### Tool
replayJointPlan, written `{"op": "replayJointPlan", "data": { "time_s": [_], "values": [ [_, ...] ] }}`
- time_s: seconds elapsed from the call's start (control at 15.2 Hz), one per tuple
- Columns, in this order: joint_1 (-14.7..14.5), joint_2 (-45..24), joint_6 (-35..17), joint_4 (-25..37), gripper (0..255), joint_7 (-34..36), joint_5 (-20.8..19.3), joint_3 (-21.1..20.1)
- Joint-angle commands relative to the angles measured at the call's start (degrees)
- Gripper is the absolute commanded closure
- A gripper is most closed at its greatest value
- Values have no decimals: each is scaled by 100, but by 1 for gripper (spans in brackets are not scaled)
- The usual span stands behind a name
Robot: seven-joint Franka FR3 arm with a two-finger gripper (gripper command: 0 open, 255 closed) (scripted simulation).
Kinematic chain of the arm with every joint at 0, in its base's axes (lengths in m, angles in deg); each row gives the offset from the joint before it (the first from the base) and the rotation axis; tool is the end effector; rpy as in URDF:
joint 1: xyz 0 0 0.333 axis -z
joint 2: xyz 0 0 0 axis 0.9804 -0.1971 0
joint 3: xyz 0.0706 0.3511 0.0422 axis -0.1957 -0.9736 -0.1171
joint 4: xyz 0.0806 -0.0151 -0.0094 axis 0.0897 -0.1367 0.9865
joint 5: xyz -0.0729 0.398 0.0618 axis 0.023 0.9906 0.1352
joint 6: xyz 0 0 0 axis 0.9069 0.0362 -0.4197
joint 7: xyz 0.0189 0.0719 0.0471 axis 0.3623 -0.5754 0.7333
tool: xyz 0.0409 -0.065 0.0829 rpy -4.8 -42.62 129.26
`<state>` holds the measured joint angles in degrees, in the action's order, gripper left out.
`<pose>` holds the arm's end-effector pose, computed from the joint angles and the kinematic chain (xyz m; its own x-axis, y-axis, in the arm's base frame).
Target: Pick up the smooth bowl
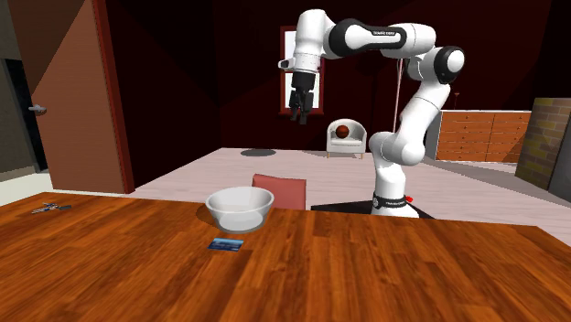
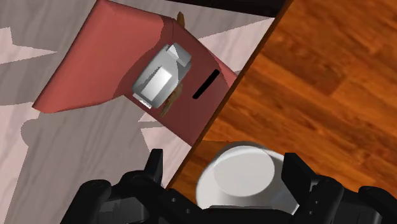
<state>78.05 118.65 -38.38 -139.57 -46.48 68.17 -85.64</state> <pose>0.3647 0.0184 0.6257 0.9880 0.1063 0.1117 0.0994 -0.9929 0.0654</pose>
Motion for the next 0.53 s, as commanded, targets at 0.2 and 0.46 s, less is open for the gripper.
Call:
{"op": "replayJointPlan", "data": {
  "time_s": [0.2, 0.46],
  "values": [
    [-86, -950, -314, 378, 0, 516, 25, -424],
    [-146, -1779, -482, 821, 0, 938, -41, -734]
  ]
}}
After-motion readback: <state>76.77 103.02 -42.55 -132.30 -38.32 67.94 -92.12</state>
